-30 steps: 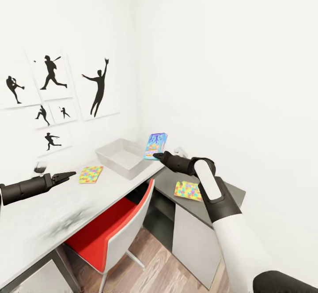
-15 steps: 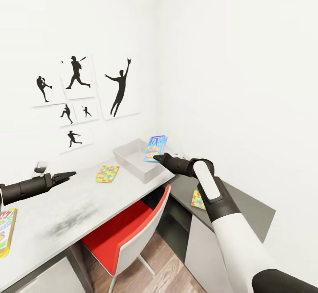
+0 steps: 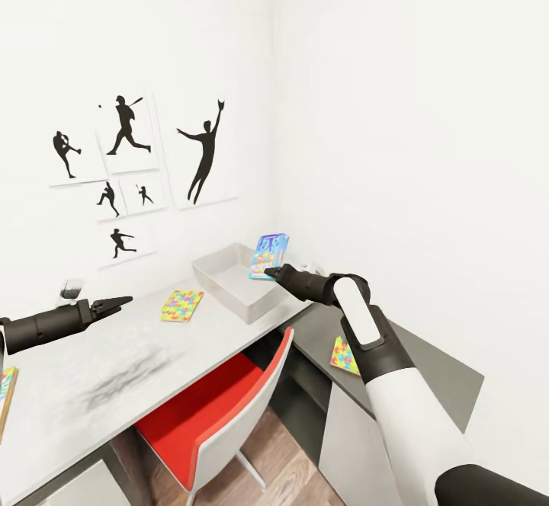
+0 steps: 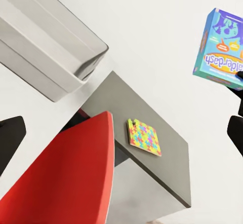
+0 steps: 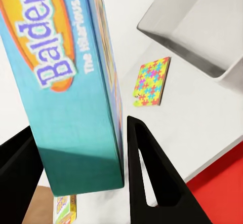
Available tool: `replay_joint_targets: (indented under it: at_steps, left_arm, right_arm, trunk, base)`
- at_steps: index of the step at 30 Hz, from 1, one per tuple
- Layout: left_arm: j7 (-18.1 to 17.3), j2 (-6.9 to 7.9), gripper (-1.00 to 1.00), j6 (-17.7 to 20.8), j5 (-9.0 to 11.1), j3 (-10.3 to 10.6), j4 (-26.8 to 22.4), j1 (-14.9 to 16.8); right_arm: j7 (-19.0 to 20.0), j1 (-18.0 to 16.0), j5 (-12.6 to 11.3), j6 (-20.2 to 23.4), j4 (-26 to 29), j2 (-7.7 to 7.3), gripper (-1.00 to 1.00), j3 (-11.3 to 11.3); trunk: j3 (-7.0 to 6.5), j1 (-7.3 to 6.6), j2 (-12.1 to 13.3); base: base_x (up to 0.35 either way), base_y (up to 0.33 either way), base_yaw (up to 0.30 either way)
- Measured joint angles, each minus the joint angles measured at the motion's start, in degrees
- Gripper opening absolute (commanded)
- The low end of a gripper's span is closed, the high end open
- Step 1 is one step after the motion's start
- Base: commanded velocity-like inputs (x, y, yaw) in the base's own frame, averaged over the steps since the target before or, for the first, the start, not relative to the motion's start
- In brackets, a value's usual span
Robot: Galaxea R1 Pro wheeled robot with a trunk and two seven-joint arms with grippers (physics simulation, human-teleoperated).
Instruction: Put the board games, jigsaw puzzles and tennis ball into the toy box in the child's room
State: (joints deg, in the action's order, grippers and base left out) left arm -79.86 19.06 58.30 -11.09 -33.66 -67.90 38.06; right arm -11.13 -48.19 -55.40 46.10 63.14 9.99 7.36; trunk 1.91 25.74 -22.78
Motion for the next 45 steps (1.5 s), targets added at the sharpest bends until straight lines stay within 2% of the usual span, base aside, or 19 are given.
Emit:
replay_joint_targets:
  at_steps: [6,19,28,45]
  left_arm:
    - [0.0,0.01,1.0,0.0,0.0,0.0,0.0,0.0]
    - [-0.1,-0.05,1.0,0.0,0.1,-0.1,0.0,0.0]
    - [-0.1,-0.05,1.0,0.0,0.0,0.0,0.0,0.0]
    - [-0.1,-0.06,1.0,0.1,0.0,0.1,0.0,0.0]
  right_arm:
    - [0.0,0.0,0.1,0.1,0.0,0.0,-1.0,0.0]
    - [0.1,0.0,0.0,0.2,0.0,0.0,-1.0,0.1]
    - [0.1,0.0,0.1,0.2,0.1,0.0,-1.0,0.1]
    - [0.2,0.4,-0.1,0.2,0.1,0.0,-1.0,0.0]
  trunk:
    - [0.0,0.0,0.0]
    - [0.0,0.0,0.0]
    - [0.0,-0.02,0.0]
    - [0.0,-0.01,0.0]
  base:
    - [0.034,-0.072,0.078]
    - [0.049,0.015,0.271]
    - [0.211,0.0,0.264]
    - [0.124,-0.046,0.019]
